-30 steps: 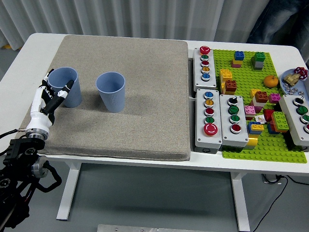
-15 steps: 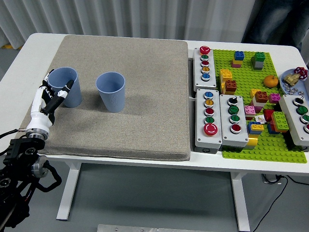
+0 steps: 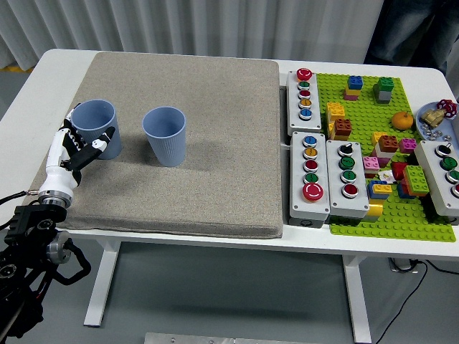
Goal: Pick cup pour cup place
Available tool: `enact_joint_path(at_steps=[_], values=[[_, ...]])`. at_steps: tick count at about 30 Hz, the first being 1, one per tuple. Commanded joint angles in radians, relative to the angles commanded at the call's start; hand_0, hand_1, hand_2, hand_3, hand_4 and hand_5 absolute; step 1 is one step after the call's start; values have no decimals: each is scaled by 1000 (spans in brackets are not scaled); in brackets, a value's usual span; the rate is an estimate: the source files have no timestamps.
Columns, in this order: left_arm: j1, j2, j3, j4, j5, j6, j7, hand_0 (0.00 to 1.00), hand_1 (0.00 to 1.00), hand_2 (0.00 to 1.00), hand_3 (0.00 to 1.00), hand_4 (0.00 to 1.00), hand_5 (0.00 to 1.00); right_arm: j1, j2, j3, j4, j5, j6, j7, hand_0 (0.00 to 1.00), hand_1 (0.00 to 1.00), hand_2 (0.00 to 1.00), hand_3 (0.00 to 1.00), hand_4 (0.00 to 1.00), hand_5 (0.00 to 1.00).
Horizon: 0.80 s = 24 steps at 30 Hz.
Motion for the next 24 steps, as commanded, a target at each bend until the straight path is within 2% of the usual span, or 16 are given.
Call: enact_joint_path(at_steps=[24], values=[[-22, -3, 3, 40, 4, 2, 10, 943, 945, 998, 998, 819, 141, 0, -2, -3, 0, 0, 1, 1, 743, 704, 727, 645, 225, 404]])
